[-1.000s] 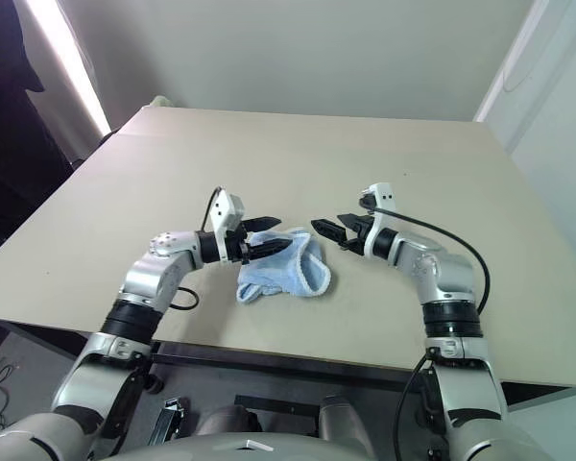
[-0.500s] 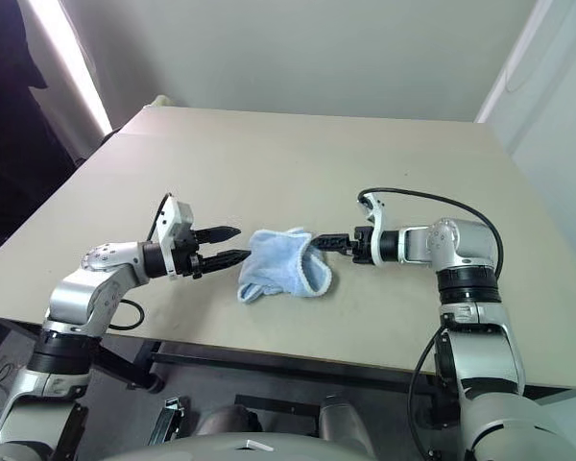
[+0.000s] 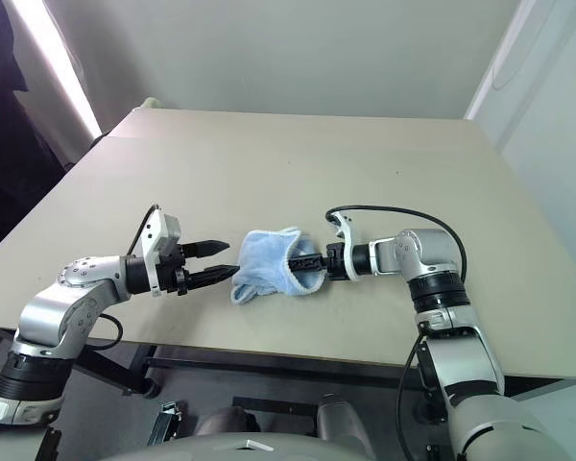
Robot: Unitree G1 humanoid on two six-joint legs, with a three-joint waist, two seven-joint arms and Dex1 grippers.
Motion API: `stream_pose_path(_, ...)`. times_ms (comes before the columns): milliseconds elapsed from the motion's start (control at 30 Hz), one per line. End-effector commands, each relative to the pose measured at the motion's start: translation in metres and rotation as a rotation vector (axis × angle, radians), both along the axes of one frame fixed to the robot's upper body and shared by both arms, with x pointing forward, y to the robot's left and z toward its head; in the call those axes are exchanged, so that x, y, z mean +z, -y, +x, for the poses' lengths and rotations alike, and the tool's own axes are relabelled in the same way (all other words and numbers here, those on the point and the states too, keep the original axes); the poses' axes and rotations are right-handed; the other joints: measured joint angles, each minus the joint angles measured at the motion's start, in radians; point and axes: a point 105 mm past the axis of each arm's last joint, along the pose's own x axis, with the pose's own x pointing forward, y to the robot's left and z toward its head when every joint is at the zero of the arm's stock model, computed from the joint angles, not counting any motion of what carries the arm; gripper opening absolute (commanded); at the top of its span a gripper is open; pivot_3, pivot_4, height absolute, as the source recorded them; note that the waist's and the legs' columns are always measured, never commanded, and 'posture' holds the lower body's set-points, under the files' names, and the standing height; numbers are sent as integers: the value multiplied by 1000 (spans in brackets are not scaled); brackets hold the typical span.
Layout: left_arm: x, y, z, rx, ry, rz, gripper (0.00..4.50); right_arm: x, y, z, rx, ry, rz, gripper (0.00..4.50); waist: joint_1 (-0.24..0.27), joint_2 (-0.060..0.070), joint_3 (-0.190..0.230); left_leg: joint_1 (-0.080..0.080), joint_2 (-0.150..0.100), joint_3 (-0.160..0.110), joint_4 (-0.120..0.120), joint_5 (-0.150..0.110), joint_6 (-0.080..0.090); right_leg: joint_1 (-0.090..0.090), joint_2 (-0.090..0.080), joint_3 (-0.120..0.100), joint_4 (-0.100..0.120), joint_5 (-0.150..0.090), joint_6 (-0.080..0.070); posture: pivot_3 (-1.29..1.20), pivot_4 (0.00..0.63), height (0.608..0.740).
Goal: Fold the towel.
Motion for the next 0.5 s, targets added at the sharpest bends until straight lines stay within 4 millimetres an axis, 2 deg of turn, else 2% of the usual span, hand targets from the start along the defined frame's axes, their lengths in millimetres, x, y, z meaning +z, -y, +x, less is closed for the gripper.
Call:
stream_pose_path(33,11,-6,1,19,26,-9,3206,24,0,12,-35,13,90,4477,0,0,0,0,0,0,0,0,0,0,0,0,0,0,0,0,0,716)
stream_pose_path(167,10,-11,1,41,-9,-35,3206,33,1,15,-73,-71,187,4477,1,0,0,0,0,0,0,0,0,0,0,0,0,0,0,0,0,716)
stream_pose_path(267,8,-13,-1,50,-31,-40,3206,37,-13,5,-23,-123,230,4477,-2,0,0,0,0,0,-1,0,0,0,0,0,0,0,0,0,0,716)
stream_pose_path(500,5,-7,-6,66,-73,-96,3206,25,-35,-6,-4,-228,251,4477,-1,0,0,0,1,0,-1,0,0,-1,0,0,0,0,0,0,0,716)
